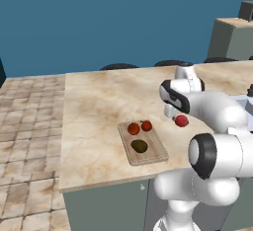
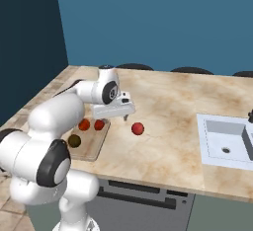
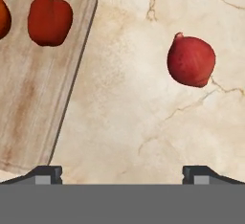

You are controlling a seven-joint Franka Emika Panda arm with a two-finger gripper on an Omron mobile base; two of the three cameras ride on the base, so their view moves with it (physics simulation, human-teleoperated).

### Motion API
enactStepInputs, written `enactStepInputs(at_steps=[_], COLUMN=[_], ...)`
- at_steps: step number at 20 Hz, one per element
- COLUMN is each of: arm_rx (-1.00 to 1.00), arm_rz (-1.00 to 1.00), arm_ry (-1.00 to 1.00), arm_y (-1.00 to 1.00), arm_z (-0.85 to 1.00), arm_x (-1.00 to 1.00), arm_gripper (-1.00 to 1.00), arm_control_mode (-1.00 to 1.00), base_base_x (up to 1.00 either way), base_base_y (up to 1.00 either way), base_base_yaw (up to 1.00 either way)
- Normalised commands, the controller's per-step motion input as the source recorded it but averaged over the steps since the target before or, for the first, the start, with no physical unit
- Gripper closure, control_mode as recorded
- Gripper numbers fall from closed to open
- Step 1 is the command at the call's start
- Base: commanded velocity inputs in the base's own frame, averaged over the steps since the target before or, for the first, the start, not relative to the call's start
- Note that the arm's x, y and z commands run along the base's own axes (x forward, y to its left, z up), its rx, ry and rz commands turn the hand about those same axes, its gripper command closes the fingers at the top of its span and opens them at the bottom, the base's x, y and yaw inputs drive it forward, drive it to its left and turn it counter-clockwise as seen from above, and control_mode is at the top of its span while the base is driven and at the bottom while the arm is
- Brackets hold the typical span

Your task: Place the avocado, onion, tomato, and bell pepper on the cutting board.

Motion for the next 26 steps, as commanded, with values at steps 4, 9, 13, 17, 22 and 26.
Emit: enactStepInputs(at_steps=[4,9,13,17,22,26], arm_rx=[0.00,0.00,0.00,0.00,0.00,0.00], arm_rz=[-0.06,0.00,0.01,0.04,0.08,0.09], arm_ry=[0.00,0.00,0.00,0.00,-0.01,-0.03], arm_y=[-0.30,-0.35,-0.23,-0.20,-0.02,-0.04], arm_z=[0.00,-0.01,-0.09,-0.09,-0.18,-0.14], arm_x=[0.20,0.21,0.28,0.35,0.45,0.38], arm_gripper=[-1.00,-1.00,-1.00,-1.00,-1.00,-1.00], arm_control_mode=[-1.00,-1.00,-1.00,-1.00,-1.00,-1.00], base_base_x=[0.00,0.00,0.00,0.00,0.00,0.00], base_base_y=[0.00,0.00,0.00,0.00,0.00,0.00], base_base_yaw=[0.00,0.00,0.00,0.00,0.00,0.00])
